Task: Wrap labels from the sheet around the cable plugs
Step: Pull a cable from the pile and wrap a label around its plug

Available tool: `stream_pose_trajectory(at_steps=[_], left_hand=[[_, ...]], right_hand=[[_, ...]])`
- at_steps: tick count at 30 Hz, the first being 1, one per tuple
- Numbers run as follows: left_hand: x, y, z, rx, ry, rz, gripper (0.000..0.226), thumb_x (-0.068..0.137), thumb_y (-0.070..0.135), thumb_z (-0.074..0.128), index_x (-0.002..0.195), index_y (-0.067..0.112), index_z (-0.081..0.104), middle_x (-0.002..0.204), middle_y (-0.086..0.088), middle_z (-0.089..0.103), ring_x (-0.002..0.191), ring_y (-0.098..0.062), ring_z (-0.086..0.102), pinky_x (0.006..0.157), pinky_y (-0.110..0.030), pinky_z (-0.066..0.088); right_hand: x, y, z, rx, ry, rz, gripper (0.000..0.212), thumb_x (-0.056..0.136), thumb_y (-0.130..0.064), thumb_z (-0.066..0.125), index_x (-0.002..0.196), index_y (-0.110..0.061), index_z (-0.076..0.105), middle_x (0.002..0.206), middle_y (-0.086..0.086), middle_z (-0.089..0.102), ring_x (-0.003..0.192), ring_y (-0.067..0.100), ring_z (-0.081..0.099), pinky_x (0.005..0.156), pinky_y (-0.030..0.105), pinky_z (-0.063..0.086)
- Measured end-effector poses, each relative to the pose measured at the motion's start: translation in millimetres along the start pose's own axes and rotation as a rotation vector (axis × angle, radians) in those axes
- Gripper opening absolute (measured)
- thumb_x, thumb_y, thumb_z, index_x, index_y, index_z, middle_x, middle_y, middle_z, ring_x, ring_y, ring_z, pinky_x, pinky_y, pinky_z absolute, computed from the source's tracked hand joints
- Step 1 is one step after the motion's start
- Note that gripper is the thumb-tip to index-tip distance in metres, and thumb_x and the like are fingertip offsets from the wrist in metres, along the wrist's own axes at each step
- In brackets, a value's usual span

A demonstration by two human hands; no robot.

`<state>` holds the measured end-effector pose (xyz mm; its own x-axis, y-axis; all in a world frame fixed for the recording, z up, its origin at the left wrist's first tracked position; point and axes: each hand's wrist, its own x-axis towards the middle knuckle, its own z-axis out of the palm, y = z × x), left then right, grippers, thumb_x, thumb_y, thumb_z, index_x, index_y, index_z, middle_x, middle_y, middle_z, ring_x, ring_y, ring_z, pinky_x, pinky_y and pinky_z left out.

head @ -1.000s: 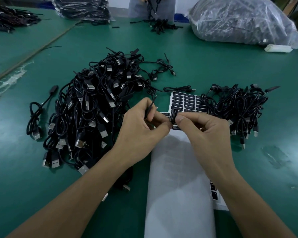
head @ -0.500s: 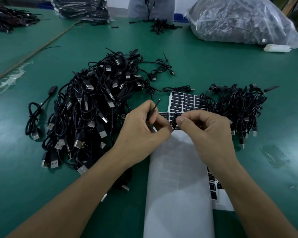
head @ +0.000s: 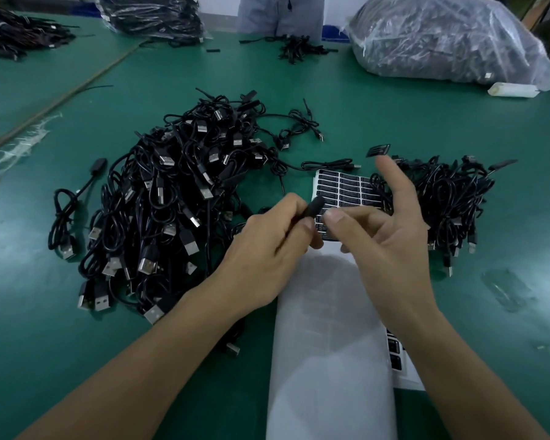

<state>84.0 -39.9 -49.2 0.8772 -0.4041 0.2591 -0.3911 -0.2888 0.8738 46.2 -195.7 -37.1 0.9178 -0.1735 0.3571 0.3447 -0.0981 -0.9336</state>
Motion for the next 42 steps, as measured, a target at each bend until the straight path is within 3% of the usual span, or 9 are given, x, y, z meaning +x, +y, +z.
stream_pose_trajectory(at_steps=[7,9,12,15,17,20,25,30,42], left_hand=[[1,0,2,0.091,0.019,0.066,0.017,0.097,0.038,0.054,0.098,0.030,0.069,0.082,0.007,0.069,0.077,-0.020,0.067,0.068,-0.051,0.054],[1,2,2,0.051,0.036,0.032,0.029,0.098,0.041,0.051,0.096,0.023,0.073,0.080,0.009,0.072,0.073,-0.019,0.068,0.070,-0.050,0.055],[3,3,-1,-0.110,0.034,-0.059,0.050,0.101,0.044,0.040,0.094,0.010,0.076,0.077,0.004,0.075,0.072,-0.017,0.068,0.072,-0.036,0.057],[4,5,-3,-0.211,-0.003,-0.106,0.046,0.109,0.029,0.039,0.090,0.008,0.075,0.070,0.000,0.075,0.066,-0.012,0.066,0.063,-0.023,0.052],[4,7,-4,-0.238,-0.067,-0.107,0.044,0.110,0.024,0.037,0.088,0.011,0.074,0.068,0.006,0.074,0.063,-0.007,0.065,0.059,-0.020,0.049],[6,10,-9,-0.293,-0.146,-0.106,0.045,0.106,0.031,0.038,0.083,0.013,0.072,0.064,0.009,0.071,0.060,-0.004,0.063,0.057,-0.018,0.047],[7,9,-12,-0.304,-0.147,-0.116,0.038,0.092,0.045,0.045,0.079,0.017,0.067,0.058,0.007,0.065,0.061,-0.009,0.054,0.062,-0.019,0.046],[8,5,-9,-0.267,-0.068,-0.099,0.028,0.101,0.029,0.050,0.082,0.015,0.063,0.061,0.008,0.067,0.061,-0.008,0.054,0.061,-0.018,0.046],[6,-4,-7,-0.174,-0.015,-0.074,0.011,0.095,0.016,0.068,0.092,0.020,0.078,0.082,0.004,0.076,0.076,-0.012,0.074,0.075,-0.023,0.056]], right_hand=[[3,3,-2,-0.003,0.050,-0.015,0.075,0.084,-0.005,0.074,0.143,-0.034,0.038,0.080,-0.003,0.074,0.077,0.011,0.071,0.078,0.024,0.058],[4,2,-3,0.021,0.046,-0.035,0.076,0.084,-0.003,0.073,0.143,-0.034,0.037,0.079,-0.003,0.073,0.077,0.012,0.071,0.078,0.027,0.059],[5,1,-4,0.056,0.026,-0.073,0.078,0.085,-0.001,0.071,0.144,-0.033,0.033,0.080,-0.005,0.071,0.077,0.009,0.071,0.078,0.027,0.058],[5,0,-4,0.065,-0.019,-0.091,0.080,0.085,-0.004,0.071,0.145,-0.037,0.031,0.082,-0.003,0.071,0.077,0.015,0.071,0.084,0.042,0.059],[5,0,-3,0.061,-0.041,-0.100,0.080,0.085,-0.006,0.071,0.144,-0.041,0.031,0.084,-0.002,0.070,0.075,0.015,0.070,0.082,0.041,0.057],[5,0,-3,0.065,-0.058,-0.115,0.078,0.085,-0.005,0.071,0.142,-0.042,0.032,0.083,-0.004,0.069,0.073,0.012,0.066,0.078,0.032,0.055],[5,0,-3,0.057,-0.043,-0.098,0.081,0.083,-0.006,0.071,0.142,-0.044,0.031,0.089,-0.001,0.072,0.086,0.018,0.068,0.087,0.047,0.056],[5,0,-4,0.129,0.022,-0.032,0.078,0.079,-0.006,0.073,0.142,-0.036,0.037,0.085,-0.006,0.071,0.081,0.007,0.067,0.077,0.022,0.054],[6,1,-4,0.044,0.125,-0.041,0.065,0.086,0.001,0.074,0.133,-0.033,0.045,0.081,-0.003,0.074,0.077,0.006,0.070,0.073,0.017,0.054]])
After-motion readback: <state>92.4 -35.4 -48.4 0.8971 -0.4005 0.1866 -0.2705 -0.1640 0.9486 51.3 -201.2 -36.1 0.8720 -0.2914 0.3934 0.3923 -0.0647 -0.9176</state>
